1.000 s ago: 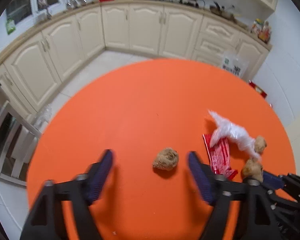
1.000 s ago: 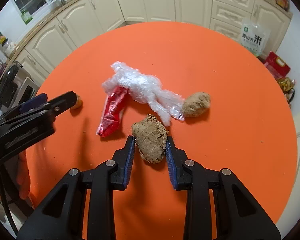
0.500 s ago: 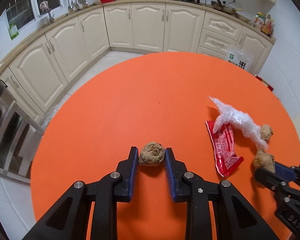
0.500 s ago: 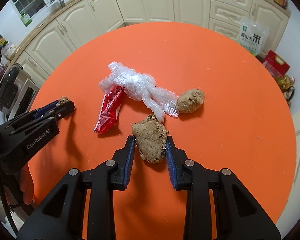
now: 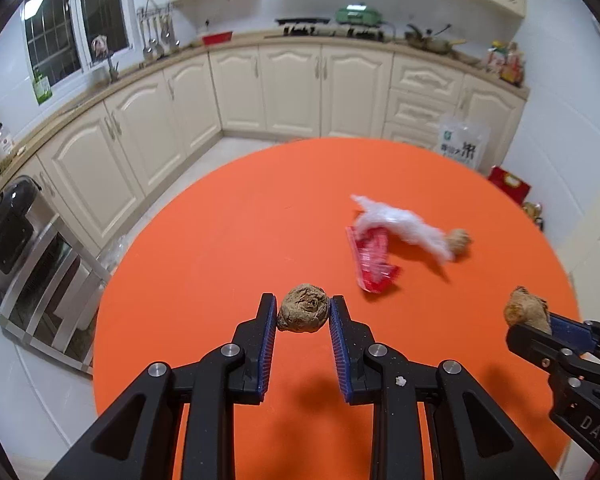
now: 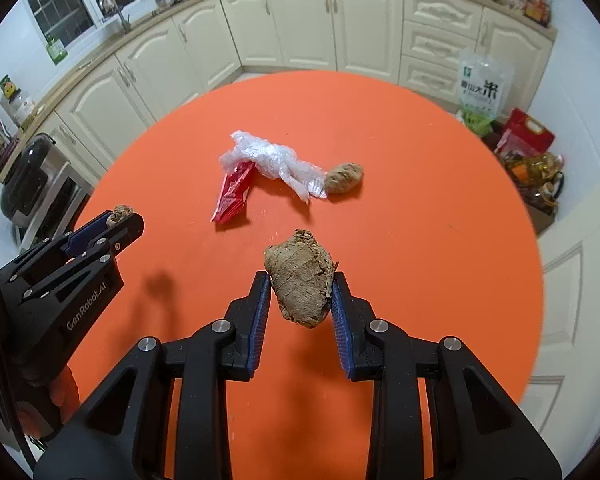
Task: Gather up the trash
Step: 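Grasp a small brown lump with the left gripper while the right holds its lump, then carry both brown lumps over the blue bin with both tools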
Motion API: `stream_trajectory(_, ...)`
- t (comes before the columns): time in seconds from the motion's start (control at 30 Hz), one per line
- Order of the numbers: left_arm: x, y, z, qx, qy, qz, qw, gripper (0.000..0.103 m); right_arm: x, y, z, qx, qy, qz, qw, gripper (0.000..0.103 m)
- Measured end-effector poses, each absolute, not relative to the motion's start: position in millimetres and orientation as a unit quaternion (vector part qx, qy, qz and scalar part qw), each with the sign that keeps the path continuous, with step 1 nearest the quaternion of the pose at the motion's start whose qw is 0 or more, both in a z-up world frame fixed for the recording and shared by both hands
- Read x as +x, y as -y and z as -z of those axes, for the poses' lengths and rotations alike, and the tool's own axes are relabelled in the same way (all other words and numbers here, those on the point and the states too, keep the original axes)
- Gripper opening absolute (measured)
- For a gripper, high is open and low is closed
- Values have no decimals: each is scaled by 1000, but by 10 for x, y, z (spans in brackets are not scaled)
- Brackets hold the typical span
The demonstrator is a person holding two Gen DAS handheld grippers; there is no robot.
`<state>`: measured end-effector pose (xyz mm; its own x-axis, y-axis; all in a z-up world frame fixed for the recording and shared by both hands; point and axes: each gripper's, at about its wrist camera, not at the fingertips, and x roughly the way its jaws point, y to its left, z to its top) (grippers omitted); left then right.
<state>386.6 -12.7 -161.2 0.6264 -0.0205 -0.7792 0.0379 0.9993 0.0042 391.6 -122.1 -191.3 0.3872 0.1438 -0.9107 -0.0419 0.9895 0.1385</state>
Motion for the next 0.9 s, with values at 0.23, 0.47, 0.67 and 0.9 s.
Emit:
stream_trajectory(0.23,3179,363,1426,15,-411,58,910,23,3415,1317,1608,46,-525,-28,850,28)
stream_trajectory(0.47,2578,541,1340,29,-399,93,912,23,2873,1589,1429,65,-507,9,859,28)
stream_trajectory(0.67,2222,865,1184,52,-388,135,910,23,2452,2044,1333,98,-490,52,865,28)
stream_trajectory(0.9,2014,1376,1181,67,-399,197,893,23,1892,2800,1307,137,-473,138,859,28)
